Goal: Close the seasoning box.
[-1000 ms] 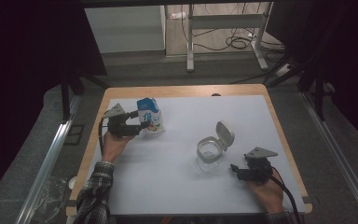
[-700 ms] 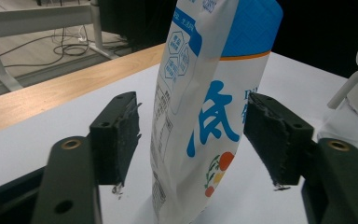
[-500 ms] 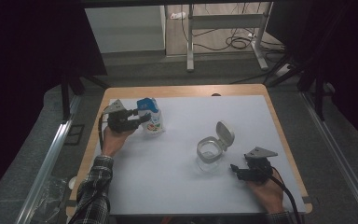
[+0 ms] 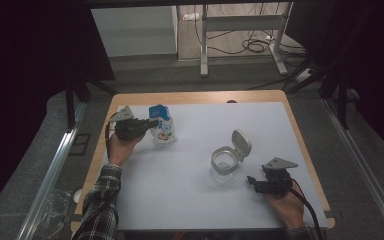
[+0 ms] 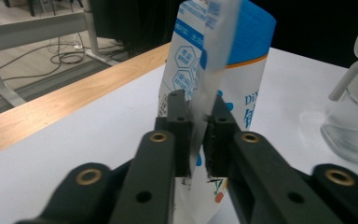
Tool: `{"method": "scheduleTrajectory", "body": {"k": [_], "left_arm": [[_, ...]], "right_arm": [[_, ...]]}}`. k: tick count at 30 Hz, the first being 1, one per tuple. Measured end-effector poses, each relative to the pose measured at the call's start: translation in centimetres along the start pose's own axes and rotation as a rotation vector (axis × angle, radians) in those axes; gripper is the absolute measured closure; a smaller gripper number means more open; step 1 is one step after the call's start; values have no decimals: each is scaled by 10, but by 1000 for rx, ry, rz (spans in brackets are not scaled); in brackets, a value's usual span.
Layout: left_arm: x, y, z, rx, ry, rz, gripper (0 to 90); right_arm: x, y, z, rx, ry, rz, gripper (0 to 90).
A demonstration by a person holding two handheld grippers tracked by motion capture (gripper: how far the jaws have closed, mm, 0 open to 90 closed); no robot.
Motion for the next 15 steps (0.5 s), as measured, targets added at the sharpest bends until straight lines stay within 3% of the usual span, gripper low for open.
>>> {"method": "scheduleTrajectory", "body": {"k": [3, 15], "left_arm": [[0, -1, -1, 10, 1, -5, 898], [-3, -1, 2, -3, 14, -27, 900]], "right_arm": [[0, 0, 0, 0, 0, 0, 271], [0, 0, 0, 0, 0, 0, 271]]}}
Point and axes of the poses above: each handheld gripper's, and its own axes: z roughly backward along the jaws, y roughly out of its underside, x roughly to its left, the point moved 8 cm from there along -z, roughly forward along the jaws, and after that the axes turned 11 degrees about -z, right-handed, at the moved point
